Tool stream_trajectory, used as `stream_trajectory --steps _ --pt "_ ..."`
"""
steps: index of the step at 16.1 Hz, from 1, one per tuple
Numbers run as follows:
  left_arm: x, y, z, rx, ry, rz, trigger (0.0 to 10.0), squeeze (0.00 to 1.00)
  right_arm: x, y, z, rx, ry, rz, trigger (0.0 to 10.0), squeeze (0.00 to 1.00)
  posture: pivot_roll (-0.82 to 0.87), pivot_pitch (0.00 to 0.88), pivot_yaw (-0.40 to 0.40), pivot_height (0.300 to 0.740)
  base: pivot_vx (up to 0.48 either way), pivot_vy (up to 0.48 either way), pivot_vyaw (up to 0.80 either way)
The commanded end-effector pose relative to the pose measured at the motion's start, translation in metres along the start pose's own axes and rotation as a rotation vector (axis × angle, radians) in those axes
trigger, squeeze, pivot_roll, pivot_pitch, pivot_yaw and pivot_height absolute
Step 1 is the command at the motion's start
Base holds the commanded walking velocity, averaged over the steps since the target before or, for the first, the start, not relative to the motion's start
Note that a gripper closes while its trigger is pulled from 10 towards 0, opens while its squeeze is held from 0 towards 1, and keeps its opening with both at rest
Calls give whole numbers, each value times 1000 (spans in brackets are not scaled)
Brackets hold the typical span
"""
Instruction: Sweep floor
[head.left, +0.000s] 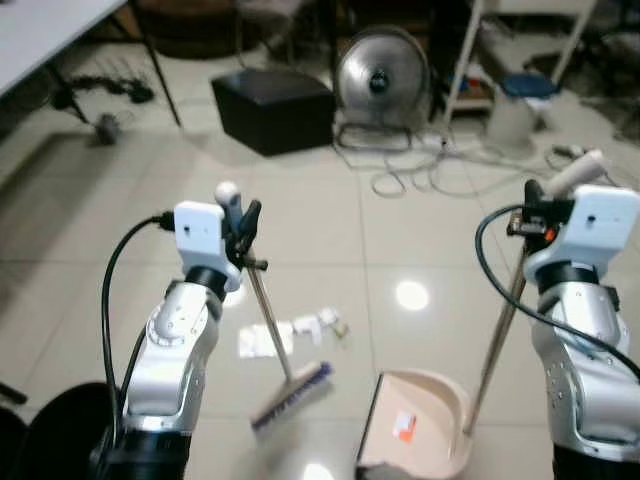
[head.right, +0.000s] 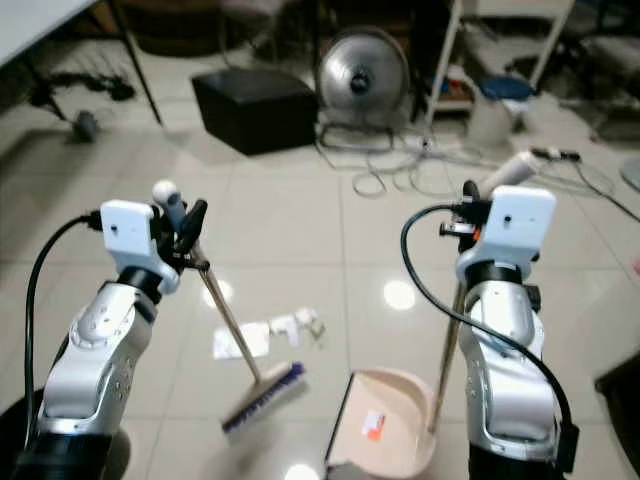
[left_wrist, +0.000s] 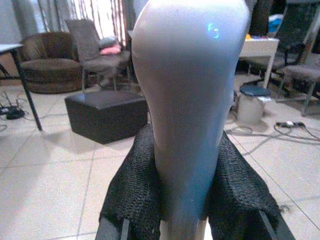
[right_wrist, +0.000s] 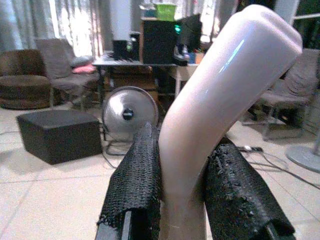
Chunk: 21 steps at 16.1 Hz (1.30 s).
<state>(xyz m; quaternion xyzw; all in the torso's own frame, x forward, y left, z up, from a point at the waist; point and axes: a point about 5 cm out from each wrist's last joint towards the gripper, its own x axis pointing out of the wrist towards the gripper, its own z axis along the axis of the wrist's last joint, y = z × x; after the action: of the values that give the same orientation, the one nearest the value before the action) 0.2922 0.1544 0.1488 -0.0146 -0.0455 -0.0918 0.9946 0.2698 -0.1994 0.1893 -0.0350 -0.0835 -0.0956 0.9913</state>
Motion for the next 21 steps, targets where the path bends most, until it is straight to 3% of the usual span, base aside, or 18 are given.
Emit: stream_trajectory --steps 1,4,10,21 --pt "1 2 8 12 -39 3 10000 0 0 1 10 7 -43 3 10000 0 -66 14 45 740 259 0 0" --pt "1 2 8 10 -41 4 10000 0 0 1 10 13 -38 1 10000 0 -66 14 45 740 262 0 0" --pt "3 4 10 12 -45 0 10000 0 -1 1 9 19 -35 -1 10000 0 -56 18 50 740 266 0 -742" --pt "11 15 19 32 -83 77 10000 0 2 6 11 25 -46 26 10000 0 -36 37 48 740 265 0 0"
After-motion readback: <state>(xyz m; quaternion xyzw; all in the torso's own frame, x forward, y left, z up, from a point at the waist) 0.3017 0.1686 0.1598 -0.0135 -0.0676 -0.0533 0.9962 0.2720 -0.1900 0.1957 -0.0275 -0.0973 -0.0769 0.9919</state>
